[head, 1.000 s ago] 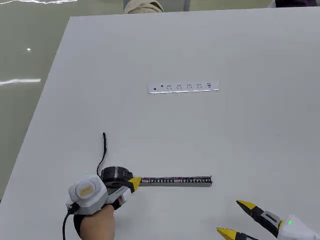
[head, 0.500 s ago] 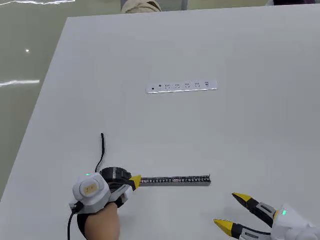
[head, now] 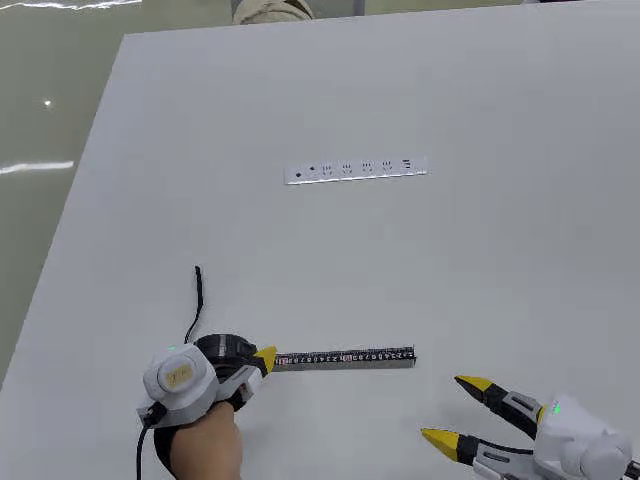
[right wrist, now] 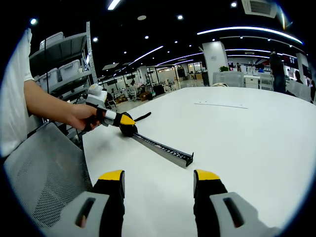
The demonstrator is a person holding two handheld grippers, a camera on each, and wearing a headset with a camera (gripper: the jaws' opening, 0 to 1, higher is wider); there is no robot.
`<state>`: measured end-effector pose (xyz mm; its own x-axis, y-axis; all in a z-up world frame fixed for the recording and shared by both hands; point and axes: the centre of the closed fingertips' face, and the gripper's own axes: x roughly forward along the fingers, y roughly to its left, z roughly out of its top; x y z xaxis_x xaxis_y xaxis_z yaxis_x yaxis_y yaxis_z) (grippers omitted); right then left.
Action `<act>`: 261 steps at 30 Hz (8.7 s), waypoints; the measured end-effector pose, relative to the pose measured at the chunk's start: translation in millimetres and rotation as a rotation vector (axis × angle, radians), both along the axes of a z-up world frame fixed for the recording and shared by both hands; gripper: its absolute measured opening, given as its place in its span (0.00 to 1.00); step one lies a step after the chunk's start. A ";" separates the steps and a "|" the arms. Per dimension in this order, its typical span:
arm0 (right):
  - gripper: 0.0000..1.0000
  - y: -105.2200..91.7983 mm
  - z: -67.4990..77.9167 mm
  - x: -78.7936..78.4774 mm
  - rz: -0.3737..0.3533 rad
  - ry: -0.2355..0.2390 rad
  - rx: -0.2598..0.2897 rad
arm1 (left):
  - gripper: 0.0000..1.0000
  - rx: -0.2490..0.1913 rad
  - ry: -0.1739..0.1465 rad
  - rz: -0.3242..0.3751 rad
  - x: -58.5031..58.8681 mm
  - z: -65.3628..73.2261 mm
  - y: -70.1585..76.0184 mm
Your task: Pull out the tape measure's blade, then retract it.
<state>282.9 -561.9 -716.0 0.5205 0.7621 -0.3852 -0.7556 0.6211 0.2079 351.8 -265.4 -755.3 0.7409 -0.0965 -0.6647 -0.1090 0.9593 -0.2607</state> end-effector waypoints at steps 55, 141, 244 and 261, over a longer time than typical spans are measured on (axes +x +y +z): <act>0.42 18.6 -14.5 55.6 0.210 -0.006 0.018 | 0.79 0.075 0.049 0.095 2.5 -4.4 6.1; 0.22 35.1 -51.9 72.0 0.316 0.049 -0.010 | 0.69 0.113 0.098 0.127 2.8 -14.2 14.0; 0.13 100.9 -61.0 71.8 0.401 0.023 0.032 | 0.68 0.084 0.128 0.125 1.8 -18.4 13.9; 0.14 129.6 -60.7 71.1 0.426 0.015 0.034 | 0.68 0.083 0.126 0.125 1.8 -18.4 13.7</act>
<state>354.0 -432.2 -776.7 0.1513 0.9201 -0.3612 -0.9400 0.2469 0.2353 353.6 -251.6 -773.7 0.6540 0.0497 -0.7549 -0.2551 0.9539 -0.1582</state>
